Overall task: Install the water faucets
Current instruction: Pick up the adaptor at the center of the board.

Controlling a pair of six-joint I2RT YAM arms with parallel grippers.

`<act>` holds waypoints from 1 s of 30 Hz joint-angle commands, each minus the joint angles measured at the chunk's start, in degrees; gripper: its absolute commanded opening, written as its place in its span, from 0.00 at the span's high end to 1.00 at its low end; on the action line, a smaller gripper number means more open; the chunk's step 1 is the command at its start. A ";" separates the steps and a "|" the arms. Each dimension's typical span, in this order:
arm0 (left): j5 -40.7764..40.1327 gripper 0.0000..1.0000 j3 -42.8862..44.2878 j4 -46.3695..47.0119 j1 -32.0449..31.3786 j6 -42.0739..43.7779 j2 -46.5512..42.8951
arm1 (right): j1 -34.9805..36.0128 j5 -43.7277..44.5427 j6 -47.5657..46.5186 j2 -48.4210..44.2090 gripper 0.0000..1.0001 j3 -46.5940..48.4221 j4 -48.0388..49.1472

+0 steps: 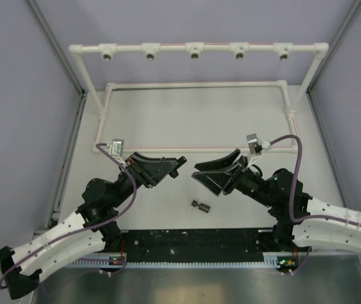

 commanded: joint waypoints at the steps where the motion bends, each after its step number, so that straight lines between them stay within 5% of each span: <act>1: -9.58 1.00 -1.46 7.77 0.07 -2.89 -1.76 | 0.14 -0.62 0.25 -0.53 0.49 -1.37 5.20; 13: -13.11 1.00 -3.76 15.16 0.07 -5.26 -1.49 | 0.14 4.21 5.35 13.35 0.51 -1.20 16.27; 30: -11.79 1.00 -4.02 14.98 0.07 -5.44 -1.32 | 0.22 3.16 5.88 18.45 0.55 3.02 20.06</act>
